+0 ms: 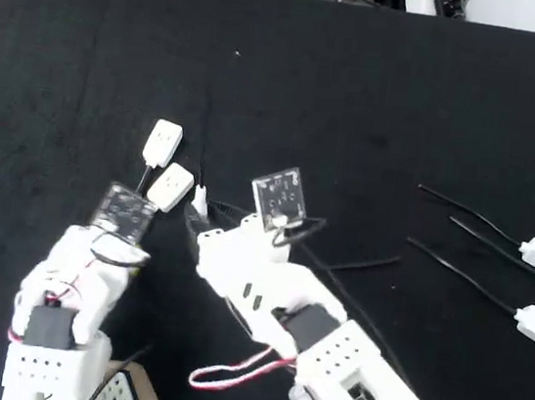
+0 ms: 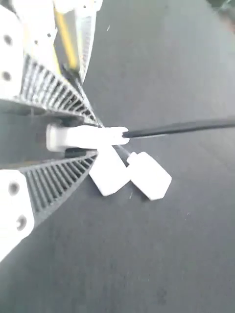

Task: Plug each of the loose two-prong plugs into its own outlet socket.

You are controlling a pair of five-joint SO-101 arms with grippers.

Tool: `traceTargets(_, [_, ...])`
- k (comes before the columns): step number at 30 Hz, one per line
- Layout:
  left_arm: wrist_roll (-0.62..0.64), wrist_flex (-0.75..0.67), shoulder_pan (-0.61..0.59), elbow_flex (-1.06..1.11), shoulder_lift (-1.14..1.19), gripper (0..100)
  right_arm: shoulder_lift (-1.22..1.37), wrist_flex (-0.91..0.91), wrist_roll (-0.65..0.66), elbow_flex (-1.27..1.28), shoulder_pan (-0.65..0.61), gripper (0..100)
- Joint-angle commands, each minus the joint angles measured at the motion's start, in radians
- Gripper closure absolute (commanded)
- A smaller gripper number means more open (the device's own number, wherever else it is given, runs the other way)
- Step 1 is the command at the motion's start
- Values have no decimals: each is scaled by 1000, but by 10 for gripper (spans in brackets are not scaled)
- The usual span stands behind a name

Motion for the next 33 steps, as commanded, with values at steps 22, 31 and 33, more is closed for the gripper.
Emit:
traceTargets(22, [253,-98,326,-205,-8,802,-739,290,-57,196,-115,987])
traceTargets(31, [302,-138,254,-205,-8,802,-753,423,-63,148,-117,987])
traceTargets(33, [327,-178,196,-202,-8,801,-737,448,-63,128,-117,987])
